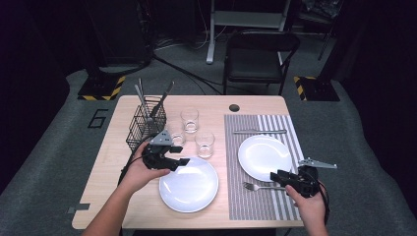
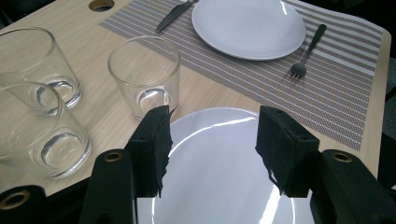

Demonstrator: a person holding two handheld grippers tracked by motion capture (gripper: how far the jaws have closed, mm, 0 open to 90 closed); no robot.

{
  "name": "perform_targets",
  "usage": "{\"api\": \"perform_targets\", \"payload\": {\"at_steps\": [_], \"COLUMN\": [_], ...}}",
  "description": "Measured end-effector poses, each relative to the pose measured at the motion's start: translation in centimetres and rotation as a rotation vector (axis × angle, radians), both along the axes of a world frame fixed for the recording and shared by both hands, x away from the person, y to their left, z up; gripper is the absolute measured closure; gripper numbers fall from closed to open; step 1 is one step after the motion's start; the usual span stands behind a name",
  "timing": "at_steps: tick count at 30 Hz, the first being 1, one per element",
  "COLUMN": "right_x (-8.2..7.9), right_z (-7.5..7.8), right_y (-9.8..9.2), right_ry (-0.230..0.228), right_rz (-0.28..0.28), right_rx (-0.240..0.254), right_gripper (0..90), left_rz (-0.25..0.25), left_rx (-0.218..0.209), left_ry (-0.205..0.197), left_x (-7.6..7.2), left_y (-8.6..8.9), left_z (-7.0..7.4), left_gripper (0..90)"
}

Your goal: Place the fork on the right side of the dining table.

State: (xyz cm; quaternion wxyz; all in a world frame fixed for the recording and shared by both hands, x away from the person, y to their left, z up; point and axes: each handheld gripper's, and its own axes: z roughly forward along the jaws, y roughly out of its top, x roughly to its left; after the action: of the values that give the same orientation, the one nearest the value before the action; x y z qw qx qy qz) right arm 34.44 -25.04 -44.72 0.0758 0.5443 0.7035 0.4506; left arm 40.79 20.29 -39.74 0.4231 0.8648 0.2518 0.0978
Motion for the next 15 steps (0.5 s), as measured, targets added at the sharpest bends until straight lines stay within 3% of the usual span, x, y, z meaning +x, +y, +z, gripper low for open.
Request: {"api": "perform_targets", "payload": {"at_steps": [15], "right_x": [0.7], "right_z": [0.7], "right_y": [2.6], "right_ry": [-0.03], "right_rz": [0.079], "right_rx": [-0.01], "right_gripper": [56.0], "left_rz": [0.017], "left_rx": [-0.009], "left_ry": [0.004], "left_x": [-0.1], "left_y": [0.7], "left_z": [0.2], "left_gripper": [43.8]}}
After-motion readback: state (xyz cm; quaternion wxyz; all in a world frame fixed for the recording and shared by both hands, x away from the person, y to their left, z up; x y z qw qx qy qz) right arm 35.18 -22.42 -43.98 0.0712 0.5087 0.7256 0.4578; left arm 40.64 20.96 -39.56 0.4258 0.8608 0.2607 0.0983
